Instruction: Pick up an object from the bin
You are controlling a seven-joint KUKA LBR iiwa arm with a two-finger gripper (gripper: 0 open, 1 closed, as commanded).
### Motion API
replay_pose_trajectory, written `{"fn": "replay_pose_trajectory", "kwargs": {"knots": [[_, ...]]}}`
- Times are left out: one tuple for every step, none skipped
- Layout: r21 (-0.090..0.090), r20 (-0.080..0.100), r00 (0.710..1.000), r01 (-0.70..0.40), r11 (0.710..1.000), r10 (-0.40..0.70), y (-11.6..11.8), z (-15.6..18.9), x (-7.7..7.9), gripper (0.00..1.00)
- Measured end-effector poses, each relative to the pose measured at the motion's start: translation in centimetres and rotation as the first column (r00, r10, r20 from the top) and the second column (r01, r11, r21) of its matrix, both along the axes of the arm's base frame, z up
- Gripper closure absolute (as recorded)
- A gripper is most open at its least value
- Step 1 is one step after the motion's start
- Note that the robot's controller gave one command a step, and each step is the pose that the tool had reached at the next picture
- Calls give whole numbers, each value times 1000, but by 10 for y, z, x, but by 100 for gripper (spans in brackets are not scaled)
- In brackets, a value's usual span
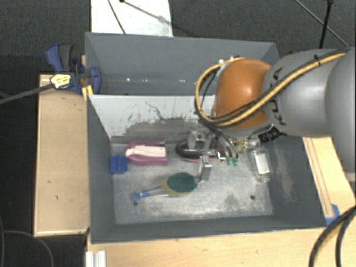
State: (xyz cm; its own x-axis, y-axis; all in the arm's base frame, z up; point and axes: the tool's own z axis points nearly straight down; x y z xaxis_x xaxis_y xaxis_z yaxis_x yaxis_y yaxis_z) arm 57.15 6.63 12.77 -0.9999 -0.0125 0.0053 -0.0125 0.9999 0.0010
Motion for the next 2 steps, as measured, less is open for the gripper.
{"fn": "replay_pose_trajectory", "kwargs": {"knots": [[-1, -5, 1000, 25, 1000, -25, 31, -61, -72, 0], [0, 6, 999, 32, 999, -32, 29, -58, -67, 100]]}}
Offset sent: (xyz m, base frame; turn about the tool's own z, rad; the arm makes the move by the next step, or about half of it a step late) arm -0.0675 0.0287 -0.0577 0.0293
